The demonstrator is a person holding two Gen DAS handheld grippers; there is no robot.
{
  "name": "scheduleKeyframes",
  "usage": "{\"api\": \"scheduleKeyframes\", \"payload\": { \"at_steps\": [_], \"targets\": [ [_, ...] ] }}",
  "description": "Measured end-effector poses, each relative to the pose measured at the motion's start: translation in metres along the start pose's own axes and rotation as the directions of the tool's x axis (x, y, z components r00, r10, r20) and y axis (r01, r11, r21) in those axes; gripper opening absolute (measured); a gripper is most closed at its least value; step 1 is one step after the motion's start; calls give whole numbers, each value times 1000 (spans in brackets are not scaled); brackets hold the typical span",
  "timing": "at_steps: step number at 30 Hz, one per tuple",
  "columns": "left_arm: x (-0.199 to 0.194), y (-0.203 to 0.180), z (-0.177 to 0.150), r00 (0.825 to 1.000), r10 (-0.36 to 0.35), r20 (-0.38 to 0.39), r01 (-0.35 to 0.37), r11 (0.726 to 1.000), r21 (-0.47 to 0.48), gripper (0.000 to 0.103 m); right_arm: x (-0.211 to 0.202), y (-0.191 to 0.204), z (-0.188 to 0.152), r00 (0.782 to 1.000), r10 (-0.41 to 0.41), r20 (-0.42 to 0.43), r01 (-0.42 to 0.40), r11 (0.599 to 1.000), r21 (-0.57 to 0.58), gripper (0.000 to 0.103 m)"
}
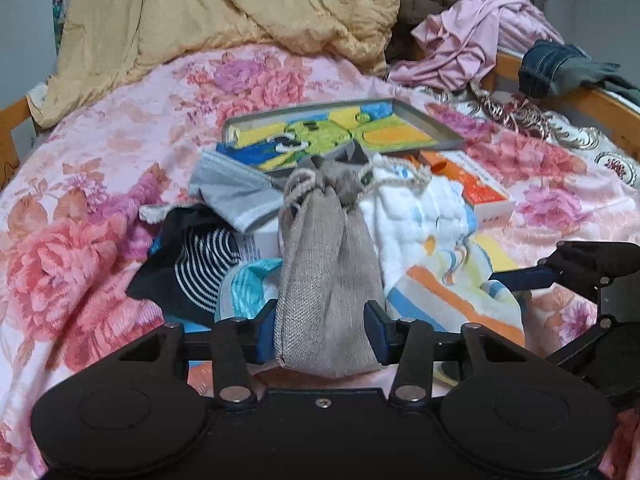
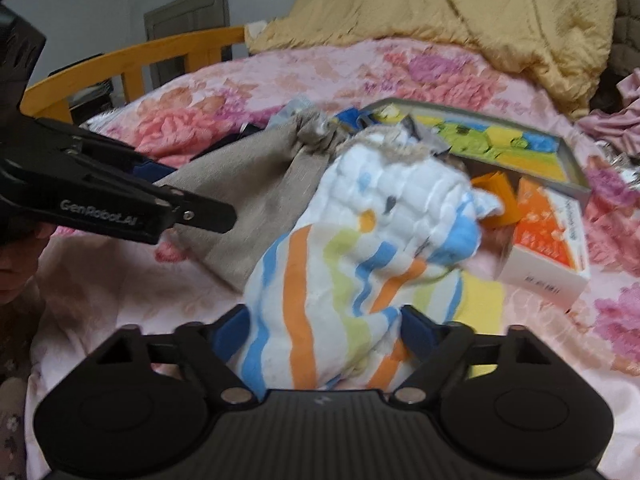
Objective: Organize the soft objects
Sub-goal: 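Grasp the grey drawstring pouch with the left tool while the right tool grasps the striped white cloth, then carry the grey pouch with the left tool while the right tool carries the striped cloth to the frog tray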
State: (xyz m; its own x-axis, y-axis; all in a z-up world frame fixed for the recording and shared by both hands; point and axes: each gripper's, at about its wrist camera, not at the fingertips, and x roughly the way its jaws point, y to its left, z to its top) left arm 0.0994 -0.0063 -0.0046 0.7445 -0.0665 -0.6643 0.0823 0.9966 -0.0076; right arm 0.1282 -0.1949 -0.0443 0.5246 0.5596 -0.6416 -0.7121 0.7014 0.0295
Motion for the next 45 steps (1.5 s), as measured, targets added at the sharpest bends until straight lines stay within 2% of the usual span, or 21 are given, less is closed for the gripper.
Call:
{"api": "scheduleKeyframes", "payload": {
  "at_steps": [1,2,4,6,8,10,17,22,27,30,37,41,45],
  "targets": [
    [1,0,0,1000,2,-7,-2,1000,0,45,-1,0,0,1000,0,-1,0,1000,-4,59],
    [2,-1,0,1000,8,-13,-8,1000,-1,40,-2,-1,-1,1000,-5,1,5,1000,-3,55],
    [2,-2,1,1000,17,-21,-17,1000,-2,31,-4,-3,-1,1000,-10,2,10,1000,15,41],
    [0,-1,3,999,28,-34,-28,1000,-12,19,-5,-4,-1,1000,-9,6,9,1000,27,32],
    [-4,3,3,999,26,-33,-27,999,-30,17,-8,-2,-2,1000,-16,12,15,1000,19,24],
    [-9,6,1,999,18,-28,-19,999,-45,15,-12,2,-3,1000,-26,16,26,1000,4,21],
    [-21,-7,-15,999,43,12,-43,999,-4,15,-25,7,-6,999,-34,29,34,999,10,19],
    [-32,-22,-24,998,39,56,-42,997,57,8,-36,9,-5,997,-45,64,44,999,18,16],
    [-37,-20,-23,998,-3,61,2,1000,17,6,-49,15,-5,991,-67,115,68,998,-8,15],
    [-41,-16,-13,999,-32,33,32,999,5,6,-57,15,-4,985,-65,157,67,998,-10,15],
    [-68,-12,32,996,-87,-29,89,992,89,5,-74,9,4,970,-29,240,23,999,26,15],
    [-81,-3,47,988,-131,-75,133,991,9,5,-80,9,9,961,-5,276,-3,1000,28,15],
    [-95,3,55,988,-121,-100,119,993,-22,5,-87,7,19,948,7,318,-16,999,28,15]
  ]
}}
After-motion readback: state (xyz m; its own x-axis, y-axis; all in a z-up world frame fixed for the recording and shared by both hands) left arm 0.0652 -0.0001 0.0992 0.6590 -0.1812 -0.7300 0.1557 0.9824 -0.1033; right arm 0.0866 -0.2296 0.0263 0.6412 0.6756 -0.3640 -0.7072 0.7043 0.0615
